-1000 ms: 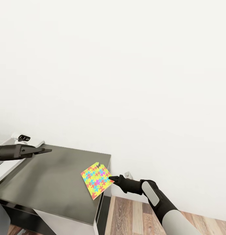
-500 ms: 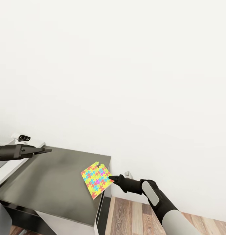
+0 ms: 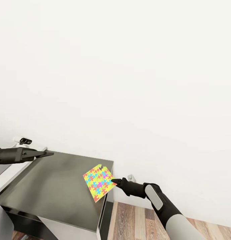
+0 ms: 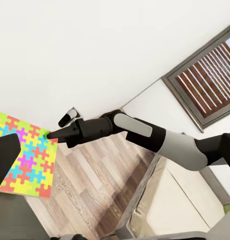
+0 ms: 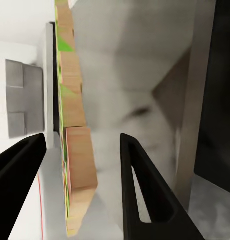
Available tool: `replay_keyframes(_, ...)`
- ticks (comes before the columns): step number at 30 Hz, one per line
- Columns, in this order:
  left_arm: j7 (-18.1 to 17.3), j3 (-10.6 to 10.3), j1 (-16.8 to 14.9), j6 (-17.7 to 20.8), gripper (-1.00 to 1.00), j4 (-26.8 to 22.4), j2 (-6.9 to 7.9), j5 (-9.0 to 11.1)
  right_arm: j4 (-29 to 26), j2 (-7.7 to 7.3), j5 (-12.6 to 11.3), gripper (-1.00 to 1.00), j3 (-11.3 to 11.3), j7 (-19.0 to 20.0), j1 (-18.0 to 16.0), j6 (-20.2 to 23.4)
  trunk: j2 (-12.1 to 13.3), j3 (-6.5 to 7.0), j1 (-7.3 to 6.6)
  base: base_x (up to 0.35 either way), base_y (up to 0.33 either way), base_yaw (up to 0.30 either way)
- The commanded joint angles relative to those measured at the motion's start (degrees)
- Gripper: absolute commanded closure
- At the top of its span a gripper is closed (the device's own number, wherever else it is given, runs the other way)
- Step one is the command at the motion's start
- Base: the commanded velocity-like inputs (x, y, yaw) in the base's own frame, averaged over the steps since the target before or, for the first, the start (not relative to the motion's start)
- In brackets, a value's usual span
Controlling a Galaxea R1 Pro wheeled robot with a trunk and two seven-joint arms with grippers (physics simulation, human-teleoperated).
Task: Put all the toys in the child's room - the three board games (two on the bed and one on the table), the two jigsaw puzzles on the table, and the tennis ball on the table - inside the toy box on the table in the child's room.
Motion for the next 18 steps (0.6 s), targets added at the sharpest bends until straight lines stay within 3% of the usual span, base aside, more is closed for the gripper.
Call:
replay_keyframes(1,-0.27,-0.16,-0.06,0.61,-1.00,0.03,0.05,0.00,-0.01,-0.02,-0.01,1.00,-0.04,0.09,-0.04,0.16,0.37,0.12,-0.22,0.000,0.000,0.000)
replay_keyframes(14,-0.27,-0.14,-0.06,0.61,-1.00,-0.02,0.03,0.04,-0.01,-0.96,-0.15,1.00,-0.60,1.24,-0.04,0.72,5.58,2.45,-3.08,-0.015,0.000,0.000)
replay_keyframes(18,-0.27,-0.08,-0.06,0.61,-1.00,-0.01,0.03,0.04,-0.01,-0.91,-0.18,1.00,-0.70,4.55,0.02,0.39,7.19,3.17,-3.95,0.000,0.000,0.000)
